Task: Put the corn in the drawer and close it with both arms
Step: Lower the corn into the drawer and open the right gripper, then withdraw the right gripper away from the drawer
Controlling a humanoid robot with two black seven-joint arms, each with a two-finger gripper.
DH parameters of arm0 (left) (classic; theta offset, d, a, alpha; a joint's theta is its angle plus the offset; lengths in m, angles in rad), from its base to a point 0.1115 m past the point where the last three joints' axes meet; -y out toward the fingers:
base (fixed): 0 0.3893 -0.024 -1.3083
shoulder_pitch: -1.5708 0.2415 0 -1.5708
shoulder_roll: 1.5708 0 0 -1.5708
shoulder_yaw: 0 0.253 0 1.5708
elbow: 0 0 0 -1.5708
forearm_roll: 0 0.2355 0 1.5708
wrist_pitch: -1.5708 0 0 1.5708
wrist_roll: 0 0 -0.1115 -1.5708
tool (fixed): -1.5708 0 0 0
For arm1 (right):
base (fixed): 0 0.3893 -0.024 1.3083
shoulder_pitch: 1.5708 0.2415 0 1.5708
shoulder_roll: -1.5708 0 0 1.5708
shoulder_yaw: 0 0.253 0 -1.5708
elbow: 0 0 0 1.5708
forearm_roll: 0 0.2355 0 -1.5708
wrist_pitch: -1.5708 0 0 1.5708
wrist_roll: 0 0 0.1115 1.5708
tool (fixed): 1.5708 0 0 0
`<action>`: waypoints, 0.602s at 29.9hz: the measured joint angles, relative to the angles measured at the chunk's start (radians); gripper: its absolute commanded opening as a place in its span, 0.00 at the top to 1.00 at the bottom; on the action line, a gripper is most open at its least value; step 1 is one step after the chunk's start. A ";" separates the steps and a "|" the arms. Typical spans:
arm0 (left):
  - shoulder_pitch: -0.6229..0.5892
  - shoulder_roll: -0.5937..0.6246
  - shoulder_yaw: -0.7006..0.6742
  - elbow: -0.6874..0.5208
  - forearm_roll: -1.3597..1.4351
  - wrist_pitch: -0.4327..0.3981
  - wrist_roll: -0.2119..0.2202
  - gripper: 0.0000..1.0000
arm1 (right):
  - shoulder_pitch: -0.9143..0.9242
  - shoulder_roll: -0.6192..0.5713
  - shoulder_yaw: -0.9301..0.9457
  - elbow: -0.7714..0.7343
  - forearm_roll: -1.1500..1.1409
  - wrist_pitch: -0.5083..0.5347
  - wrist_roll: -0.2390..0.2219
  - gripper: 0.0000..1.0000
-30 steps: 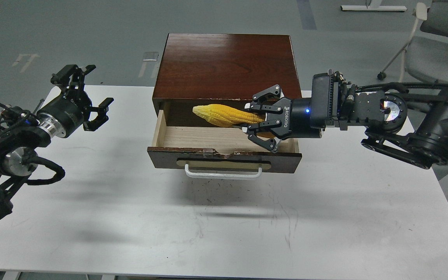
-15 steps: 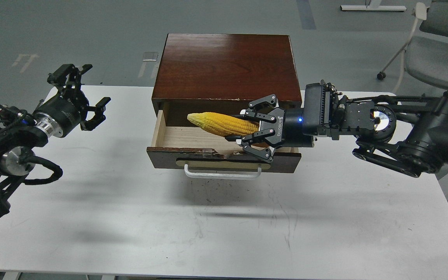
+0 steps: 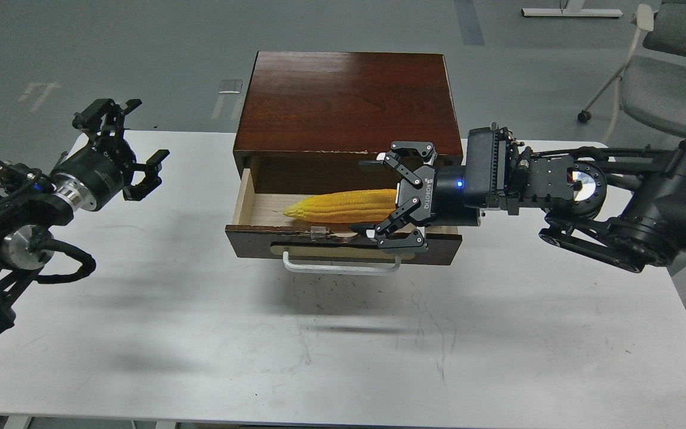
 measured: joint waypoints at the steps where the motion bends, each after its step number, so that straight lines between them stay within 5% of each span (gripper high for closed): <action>1: 0.000 0.000 0.000 0.000 0.000 0.001 0.000 0.02 | 0.000 0.000 0.003 0.001 0.006 -0.001 0.000 0.02; 7: 0.000 0.003 -0.002 0.001 0.000 0.022 0.000 0.02 | 0.039 0.008 0.073 0.078 0.268 0.053 0.000 0.02; 11: 0.000 0.009 -0.002 0.001 0.000 0.023 0.000 0.02 | 0.131 -0.017 0.114 0.152 0.636 0.256 -0.008 0.02; 14: 0.000 0.015 -0.003 0.001 0.000 0.023 0.000 0.02 | 0.161 -0.066 0.180 0.153 0.951 0.441 -0.097 0.02; 18: -0.003 0.028 -0.003 0.003 0.000 0.055 0.000 0.02 | 0.145 -0.148 0.278 0.048 1.376 0.691 -0.301 0.02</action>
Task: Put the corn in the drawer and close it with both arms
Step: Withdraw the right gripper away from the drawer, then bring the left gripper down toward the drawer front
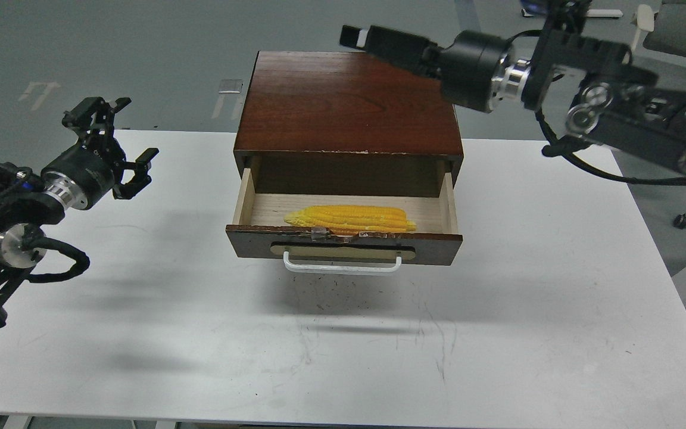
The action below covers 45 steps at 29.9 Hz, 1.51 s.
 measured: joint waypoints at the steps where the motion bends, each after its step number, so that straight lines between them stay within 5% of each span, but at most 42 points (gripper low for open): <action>1: -0.002 0.002 0.000 0.000 0.000 0.011 -0.001 0.02 | -0.014 -0.010 0.011 -0.038 0.094 0.041 -0.034 0.01; 5: -0.010 0.034 0.000 0.001 0.006 0.039 -0.002 0.02 | -0.110 -0.037 0.038 -0.196 0.517 0.143 -0.130 0.01; 9: -0.018 0.075 0.005 -0.005 0.048 0.036 -0.013 0.02 | -0.225 -0.072 0.066 -0.258 0.778 0.186 -0.167 0.01; 13: -0.045 0.159 0.010 -0.078 0.326 0.084 -0.139 0.02 | -0.363 -0.098 0.181 -0.269 0.859 0.199 -0.167 0.02; 16: -0.051 0.236 0.008 -0.199 0.616 0.206 -0.222 0.02 | -0.449 -0.100 0.282 -0.272 0.881 0.192 -0.163 0.02; 21: -0.028 0.400 0.026 -0.578 0.986 0.585 -0.239 0.03 | -0.555 -0.101 0.386 -0.284 0.885 0.164 -0.153 0.02; 24: -0.024 0.451 0.041 -0.744 1.171 0.701 -0.239 0.29 | -0.583 -0.102 0.393 -0.314 0.885 0.161 -0.140 0.02; 32: -0.016 0.421 0.135 -0.912 1.914 0.777 -0.240 0.62 | -0.637 -0.103 0.394 -0.349 0.885 0.160 -0.135 0.02; 35: -0.015 0.394 0.184 -0.937 2.015 0.784 -0.239 1.00 | -0.650 -0.103 0.391 -0.356 0.883 0.161 -0.134 0.02; 45: -0.013 0.278 0.252 -0.948 2.033 0.735 -0.239 1.00 | -0.685 -0.099 0.378 -0.399 0.874 0.160 -0.134 0.02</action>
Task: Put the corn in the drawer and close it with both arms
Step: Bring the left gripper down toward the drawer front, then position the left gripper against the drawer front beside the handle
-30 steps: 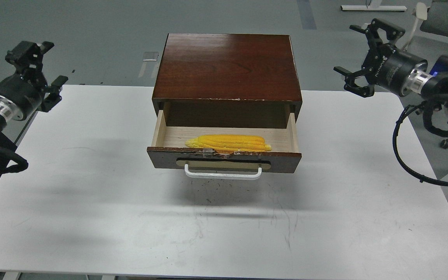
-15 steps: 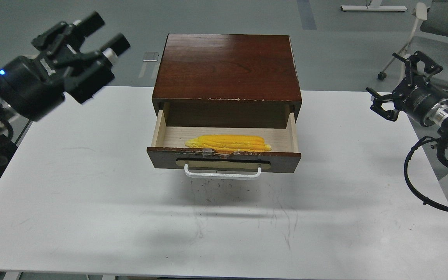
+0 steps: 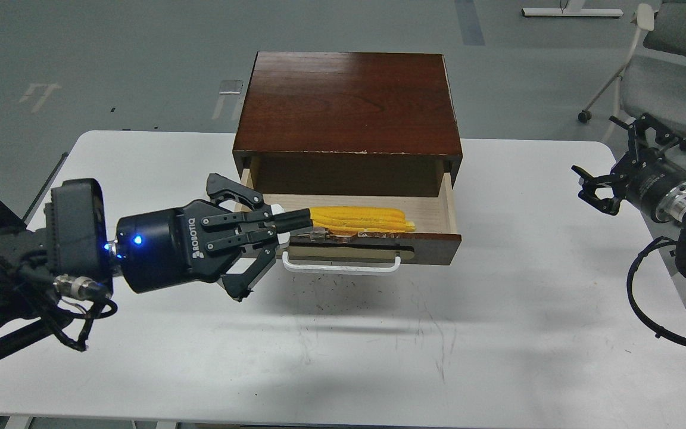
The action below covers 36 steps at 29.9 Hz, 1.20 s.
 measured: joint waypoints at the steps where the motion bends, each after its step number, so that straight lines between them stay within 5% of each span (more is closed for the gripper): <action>1: 0.000 -0.008 0.017 0.000 0.000 -0.005 0.000 1.00 | -0.002 0.001 -0.001 -0.006 -0.001 0.000 0.000 0.02; 20: 0.038 -0.162 0.089 0.110 0.000 -0.314 0.000 1.00 | -0.019 0.009 -0.011 -0.065 -0.057 -0.028 -0.001 0.03; 36: 0.046 -0.177 0.033 0.152 0.000 -0.465 0.000 1.00 | -0.019 0.003 -0.018 -0.060 -0.060 -0.023 -0.002 0.03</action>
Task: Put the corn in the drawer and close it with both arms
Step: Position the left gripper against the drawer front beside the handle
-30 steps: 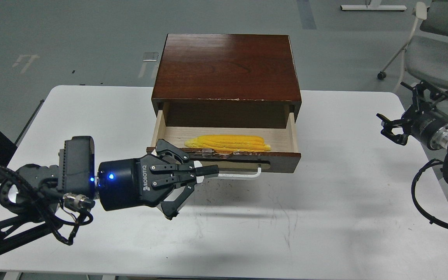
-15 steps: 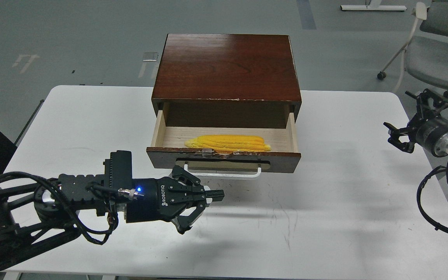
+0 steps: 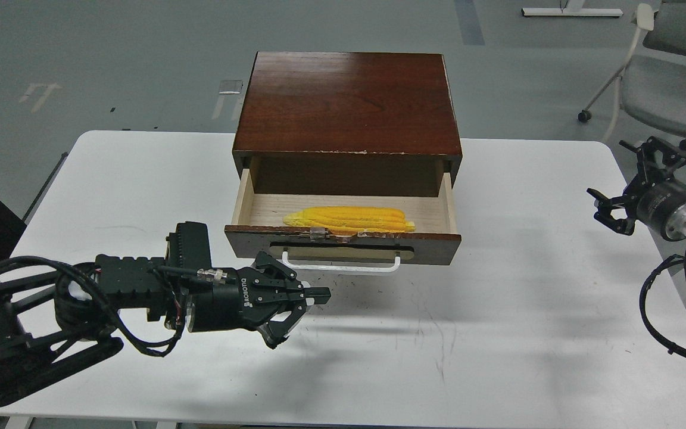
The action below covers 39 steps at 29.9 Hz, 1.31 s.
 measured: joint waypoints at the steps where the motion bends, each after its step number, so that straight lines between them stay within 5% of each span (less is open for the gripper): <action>1: 0.000 0.000 -0.006 0.000 0.000 0.000 0.000 1.00 | -0.001 0.000 0.000 0.000 0.000 0.000 0.000 0.03; 9: 0.006 -0.018 -0.046 0.019 0.000 -0.002 0.041 1.00 | -0.001 -0.002 -0.001 0.005 0.000 0.002 0.000 0.03; 39: 0.012 0.016 -0.028 0.039 0.000 -0.055 0.032 1.00 | -0.003 -0.001 -0.001 0.000 0.000 0.003 0.000 0.03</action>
